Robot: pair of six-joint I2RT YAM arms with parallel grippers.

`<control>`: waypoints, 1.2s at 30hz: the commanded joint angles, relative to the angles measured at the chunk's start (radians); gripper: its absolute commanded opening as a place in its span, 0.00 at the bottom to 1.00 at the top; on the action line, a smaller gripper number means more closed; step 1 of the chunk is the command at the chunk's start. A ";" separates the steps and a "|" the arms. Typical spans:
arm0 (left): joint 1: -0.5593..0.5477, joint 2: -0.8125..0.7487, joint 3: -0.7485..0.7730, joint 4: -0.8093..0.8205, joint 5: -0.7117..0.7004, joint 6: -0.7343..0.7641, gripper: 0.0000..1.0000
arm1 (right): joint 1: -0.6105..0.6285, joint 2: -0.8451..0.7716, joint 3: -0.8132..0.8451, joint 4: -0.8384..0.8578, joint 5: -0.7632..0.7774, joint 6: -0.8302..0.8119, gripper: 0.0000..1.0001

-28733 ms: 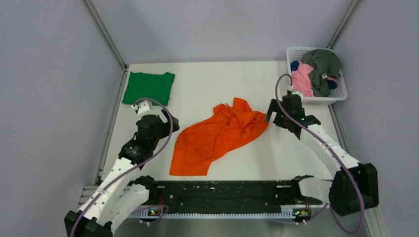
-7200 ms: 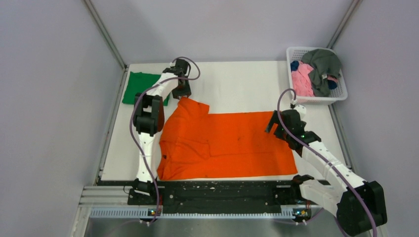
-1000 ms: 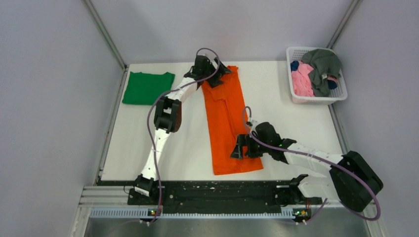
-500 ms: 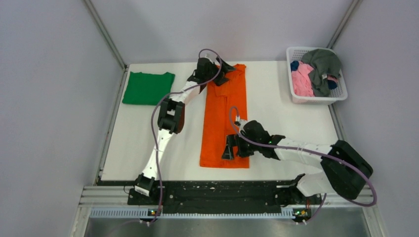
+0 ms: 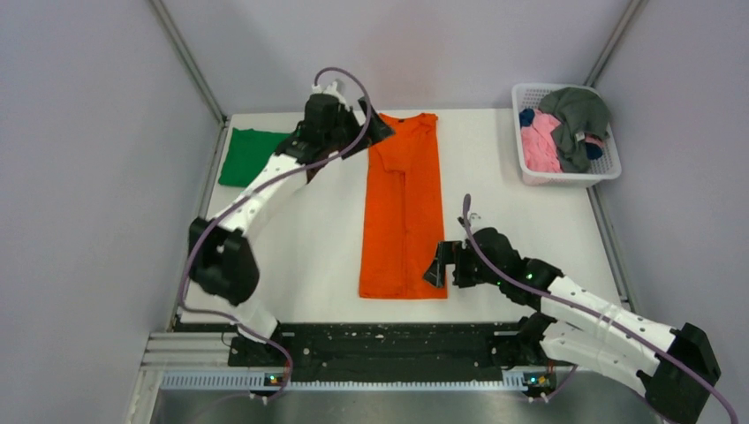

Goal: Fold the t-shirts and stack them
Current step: Grab the bottom of the folded rectangular tshirt with both arms

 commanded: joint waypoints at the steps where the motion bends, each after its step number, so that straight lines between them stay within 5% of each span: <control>1: -0.084 -0.245 -0.432 -0.061 -0.091 0.022 0.99 | -0.003 -0.035 -0.056 -0.054 0.035 0.075 0.99; 5: -0.194 -0.427 -0.740 -0.041 -0.124 -0.066 0.98 | -0.005 -0.027 -0.094 -0.010 -0.006 0.113 0.96; 14: -0.343 -0.590 -1.065 -0.014 -0.074 -0.283 0.71 | -0.004 0.053 -0.165 0.074 0.007 0.169 0.69; 19: -0.354 -0.578 -1.100 0.013 -0.114 -0.308 0.46 | -0.005 0.111 -0.171 0.113 0.003 0.168 0.50; 25: -0.354 -0.492 -1.071 0.013 -0.144 -0.300 0.34 | -0.004 0.122 -0.182 0.118 0.034 0.168 0.48; 29: -0.354 -0.437 -1.064 0.032 -0.131 -0.302 0.01 | -0.005 0.131 -0.190 0.132 0.036 0.168 0.32; 34: -0.379 -0.419 -1.097 0.060 -0.106 -0.331 0.00 | -0.004 0.147 -0.208 0.166 -0.006 0.153 0.01; 36: -0.428 -0.450 -1.165 0.090 -0.105 -0.400 0.00 | -0.005 0.126 -0.217 0.156 -0.066 0.129 0.00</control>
